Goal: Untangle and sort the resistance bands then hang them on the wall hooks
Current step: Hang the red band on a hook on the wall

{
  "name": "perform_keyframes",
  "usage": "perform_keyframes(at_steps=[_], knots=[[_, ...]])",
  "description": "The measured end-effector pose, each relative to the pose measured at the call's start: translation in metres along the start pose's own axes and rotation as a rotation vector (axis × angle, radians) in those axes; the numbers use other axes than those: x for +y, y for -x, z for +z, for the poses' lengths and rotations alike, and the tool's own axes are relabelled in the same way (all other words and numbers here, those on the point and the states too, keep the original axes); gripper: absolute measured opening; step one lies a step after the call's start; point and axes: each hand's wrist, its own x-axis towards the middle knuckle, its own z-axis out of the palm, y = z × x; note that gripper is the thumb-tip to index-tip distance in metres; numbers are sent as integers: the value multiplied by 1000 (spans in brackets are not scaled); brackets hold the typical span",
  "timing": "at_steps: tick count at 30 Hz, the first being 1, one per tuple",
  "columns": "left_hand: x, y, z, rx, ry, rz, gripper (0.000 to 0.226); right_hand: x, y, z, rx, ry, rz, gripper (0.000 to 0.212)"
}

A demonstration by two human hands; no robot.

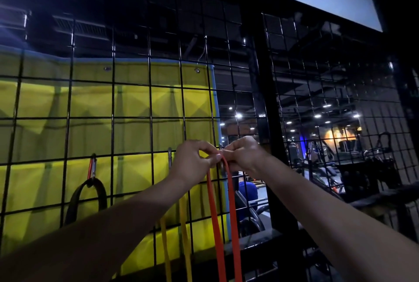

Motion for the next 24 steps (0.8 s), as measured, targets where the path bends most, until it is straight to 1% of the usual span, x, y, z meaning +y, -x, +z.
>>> perform_keyframes(at_steps=[3, 4, 6, 11, 14, 18, 24], knots=[[1, 0, 1, 10, -45, 12, 8, -2, 1, 0, 6, 34, -22, 15], [2, 0, 2, 10, -66, 18, 4, -2, 1, 0, 5, 45, -35, 13], [5, -2, 2, -6, -129, 35, 6, -2, 1, 0, -3, 50, -66, 3], [9, -14, -2, -152, -356, 51, 12, -2, -2, 1, -16, 30, -70, 18], [5, -11, 1, -217, -477, 114, 15, 0, -3, 1, -13, 40, -91, 19], [-1, -4, 1, -192, -486, 143, 17, 2, -3, 0, -13, 29, -99, 21], [-4, 10, 5, -179, -400, 131, 14, 12, 0, 1, -2, 20, -163, 17]])
